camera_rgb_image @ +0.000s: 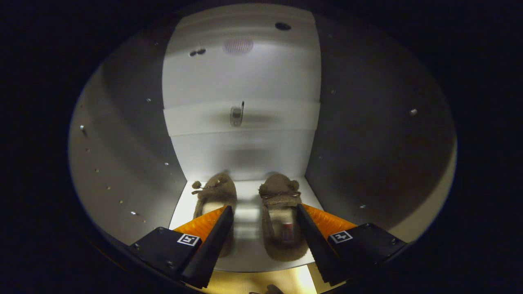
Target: Open the shoe cabinet door, grab the shoes and put them into the shoe cabinet, then close the shoe cabinet door.
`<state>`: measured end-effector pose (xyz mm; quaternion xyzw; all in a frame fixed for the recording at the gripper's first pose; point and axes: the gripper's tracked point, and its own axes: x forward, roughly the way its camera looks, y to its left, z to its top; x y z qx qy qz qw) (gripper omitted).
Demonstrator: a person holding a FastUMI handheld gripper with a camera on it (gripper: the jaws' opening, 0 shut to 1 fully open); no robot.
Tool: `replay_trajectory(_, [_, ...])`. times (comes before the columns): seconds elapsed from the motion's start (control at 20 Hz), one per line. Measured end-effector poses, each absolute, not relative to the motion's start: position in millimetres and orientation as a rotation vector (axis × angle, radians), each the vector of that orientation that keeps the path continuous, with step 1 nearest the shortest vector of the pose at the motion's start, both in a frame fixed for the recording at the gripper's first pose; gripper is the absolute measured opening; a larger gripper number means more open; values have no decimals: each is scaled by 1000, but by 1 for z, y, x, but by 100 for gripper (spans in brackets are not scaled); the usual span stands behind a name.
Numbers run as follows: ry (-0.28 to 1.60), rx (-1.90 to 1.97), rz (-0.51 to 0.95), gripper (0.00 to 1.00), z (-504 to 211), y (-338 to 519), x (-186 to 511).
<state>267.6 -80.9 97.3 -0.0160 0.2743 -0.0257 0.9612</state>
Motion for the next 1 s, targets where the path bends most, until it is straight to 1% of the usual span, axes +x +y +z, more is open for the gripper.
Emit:
replay_trajectory(0.5, [279,36,16,99,209,-62,127])
replay_trajectory(0.7, [181,41,-15,98,244,-78,59])
replay_trajectory(1.0, [110,48,-78,98,281,-107,-40])
